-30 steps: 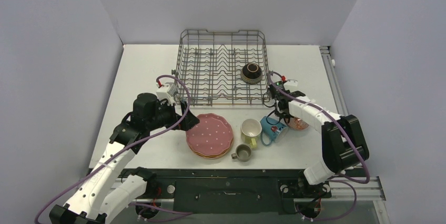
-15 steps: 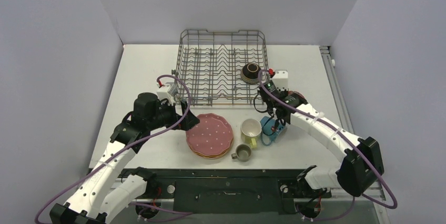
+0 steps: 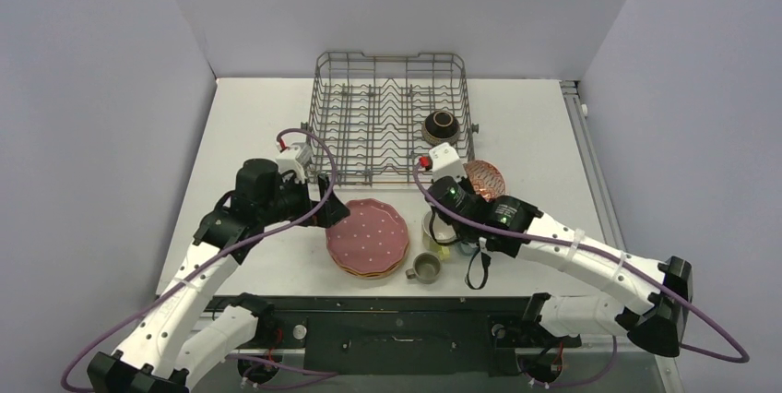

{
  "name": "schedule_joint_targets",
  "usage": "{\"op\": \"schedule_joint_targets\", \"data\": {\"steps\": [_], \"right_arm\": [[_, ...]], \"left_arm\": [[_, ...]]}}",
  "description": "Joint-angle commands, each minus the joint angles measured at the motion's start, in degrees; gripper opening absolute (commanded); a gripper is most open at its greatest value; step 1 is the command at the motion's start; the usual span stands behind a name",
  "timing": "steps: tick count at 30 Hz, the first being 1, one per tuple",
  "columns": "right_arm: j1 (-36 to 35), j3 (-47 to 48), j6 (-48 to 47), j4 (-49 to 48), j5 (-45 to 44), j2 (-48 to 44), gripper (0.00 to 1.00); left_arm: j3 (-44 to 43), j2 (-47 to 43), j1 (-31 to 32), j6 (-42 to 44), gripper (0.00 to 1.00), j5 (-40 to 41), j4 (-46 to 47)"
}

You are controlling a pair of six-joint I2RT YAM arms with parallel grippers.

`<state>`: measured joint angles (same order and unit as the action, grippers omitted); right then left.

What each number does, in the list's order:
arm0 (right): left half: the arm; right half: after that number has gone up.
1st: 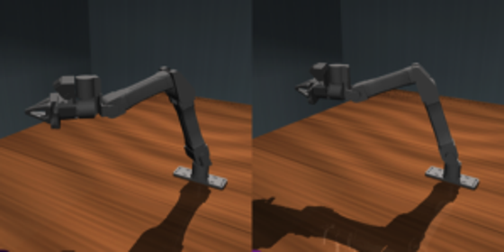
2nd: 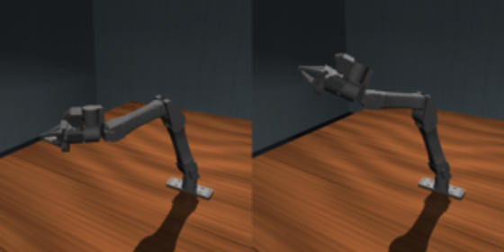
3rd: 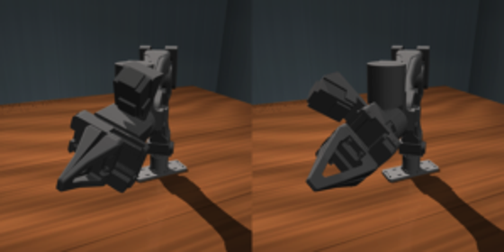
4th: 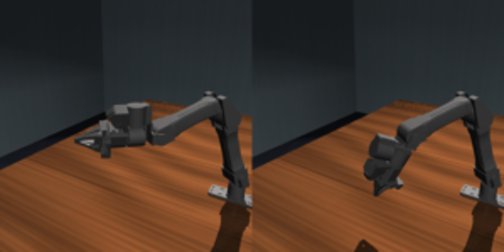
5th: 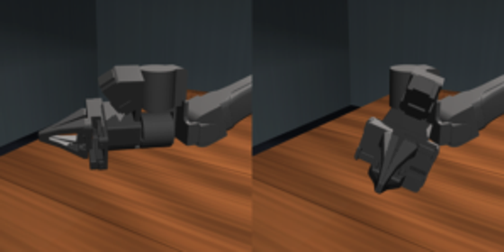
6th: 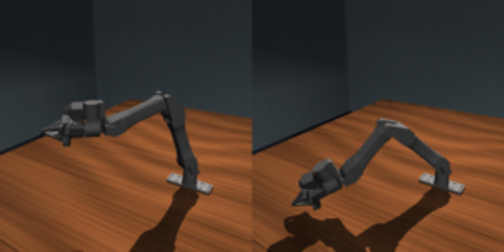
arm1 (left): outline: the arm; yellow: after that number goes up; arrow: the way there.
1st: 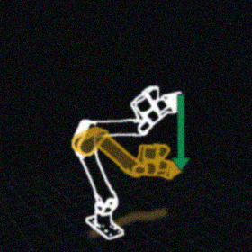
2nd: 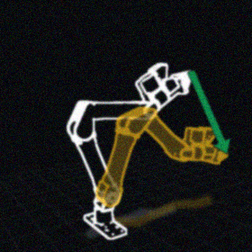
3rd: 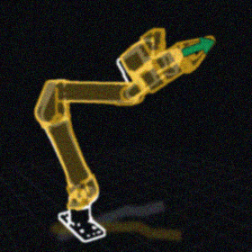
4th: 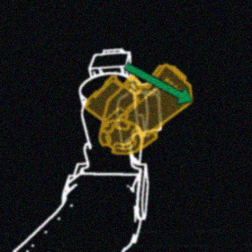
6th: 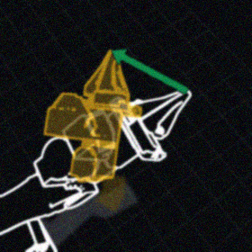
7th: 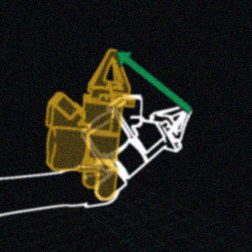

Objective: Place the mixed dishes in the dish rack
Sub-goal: Pick up the bowl from the center of the board.

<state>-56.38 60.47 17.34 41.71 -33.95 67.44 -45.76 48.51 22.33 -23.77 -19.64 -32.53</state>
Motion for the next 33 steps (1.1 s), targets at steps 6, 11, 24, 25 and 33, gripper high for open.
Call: {"op": "schedule_joint_targets", "data": {"steps": [6, 11, 24, 25, 33], "right_arm": [[-11.46, -0.75, -11.66, -0.87, -0.55, -4.86, 0.00], [-16.67, -1.73, -17.94, -0.89, 1.95, -6.30, 0.00], [-24.35, -3.11, -40.56, 1.92, 18.14, -7.40, 0.00], [-24.58, -2.51, -41.65, 2.69, 20.79, -6.88, 0.00], [-26.61, 2.34, -51.54, 10.40, 29.78, -2.26, 0.00]], "left_arm": [[-9.88, 0.07, -0.35, 2.81, 0.96, 2.13, -6.14], [-13.40, 1.65, -0.31, 5.21, 0.96, 1.85, -10.15], [-19.48, 5.14, 4.54, 8.46, 0.96, 3.72, -14.54], [-19.91, 5.43, 6.54, 8.56, 0.96, 4.34, -14.73], [-23.18, 8.52, 17.09, 8.27, 0.96, 10.36, -14.59]]}}
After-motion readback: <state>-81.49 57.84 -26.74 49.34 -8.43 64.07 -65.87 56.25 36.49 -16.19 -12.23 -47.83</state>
